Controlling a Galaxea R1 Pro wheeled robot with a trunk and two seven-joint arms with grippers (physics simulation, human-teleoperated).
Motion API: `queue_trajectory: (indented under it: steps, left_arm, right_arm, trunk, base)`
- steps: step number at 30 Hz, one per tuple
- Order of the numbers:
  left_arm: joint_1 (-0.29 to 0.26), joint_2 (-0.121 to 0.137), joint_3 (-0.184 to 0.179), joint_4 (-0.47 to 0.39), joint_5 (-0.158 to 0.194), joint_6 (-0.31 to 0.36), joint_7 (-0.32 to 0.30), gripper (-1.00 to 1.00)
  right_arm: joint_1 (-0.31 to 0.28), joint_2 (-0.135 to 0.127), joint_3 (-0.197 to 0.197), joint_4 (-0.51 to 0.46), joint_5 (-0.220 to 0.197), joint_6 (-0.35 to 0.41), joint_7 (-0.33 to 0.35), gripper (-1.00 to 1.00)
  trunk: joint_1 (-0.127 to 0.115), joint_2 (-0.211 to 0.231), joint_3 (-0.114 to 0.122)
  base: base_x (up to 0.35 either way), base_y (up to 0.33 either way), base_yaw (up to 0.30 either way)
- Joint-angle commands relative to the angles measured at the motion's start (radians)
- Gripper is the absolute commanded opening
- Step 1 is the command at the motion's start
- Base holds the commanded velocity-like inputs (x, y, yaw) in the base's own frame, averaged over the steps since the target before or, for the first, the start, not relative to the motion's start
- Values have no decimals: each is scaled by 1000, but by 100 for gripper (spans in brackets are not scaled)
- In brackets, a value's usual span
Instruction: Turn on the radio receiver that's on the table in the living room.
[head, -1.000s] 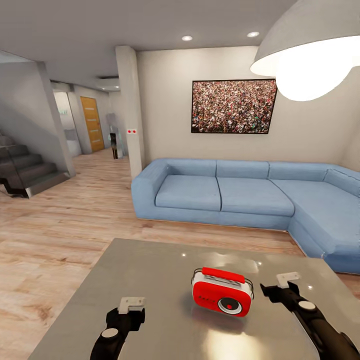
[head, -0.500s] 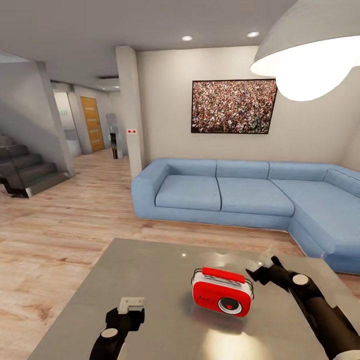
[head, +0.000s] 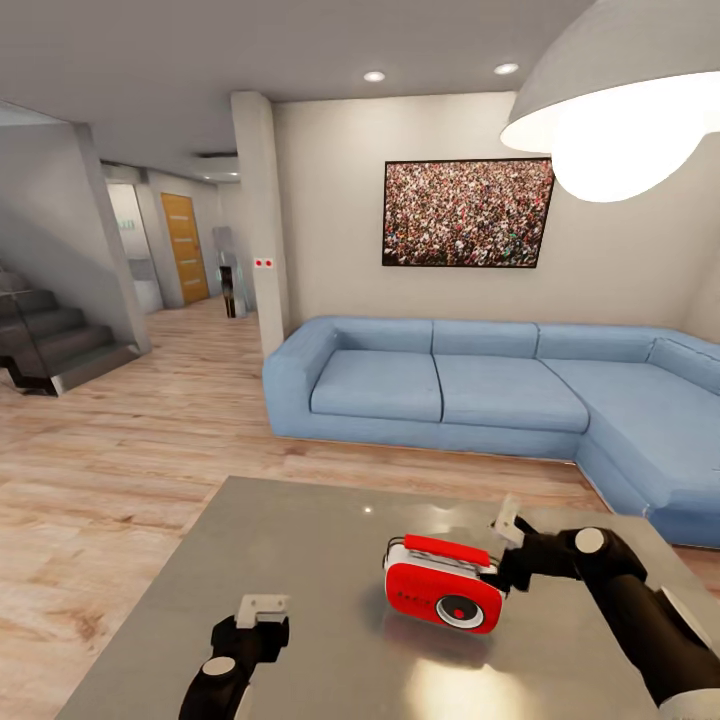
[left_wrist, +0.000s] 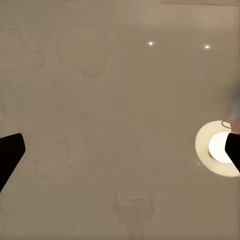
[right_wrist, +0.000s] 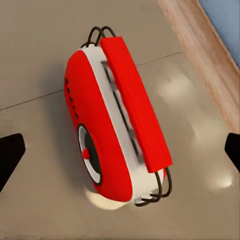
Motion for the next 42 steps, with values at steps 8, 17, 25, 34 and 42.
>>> queue_trajectory:
  steps: [8, 17, 25, 34, 42]
  left_arm:
    - [0, -4, -1, 23, 0, -33, 0, 100]
    - [0, -2, -1, 29, 0, -44, 0, 100]
    - [0, -2, -1, 29, 0, -44, 0, 100]
    - [0, 0, -1, 29, 0, -44, 0, 100]
    - [0, 0, -1, 29, 0, -44, 0, 100]
  right_arm:
    - [-2, -1, -1, 2, 11, -129, 96, 100]
    - [-3, 1, -15, 7, 7, -150, 155, 100]
    - [-3, 9, 32, -1, 10, -141, 272, 100]
    - [-3, 11, 32, -3, 6, -136, 278, 100]
    - [-3, 9, -36, -1, 7, -146, 265, 100]
  trunk:
    - [0, 0, 0]
    - [0, 0, 0]
    - [0, 0, 0]
    - [0, 0, 0]
    - [0, 0, 0]
  base:
    - [0, 0, 0]
    - [0, 0, 0]
    - [0, 0, 0]
    - [0, 0, 0]
    - [0, 0, 0]
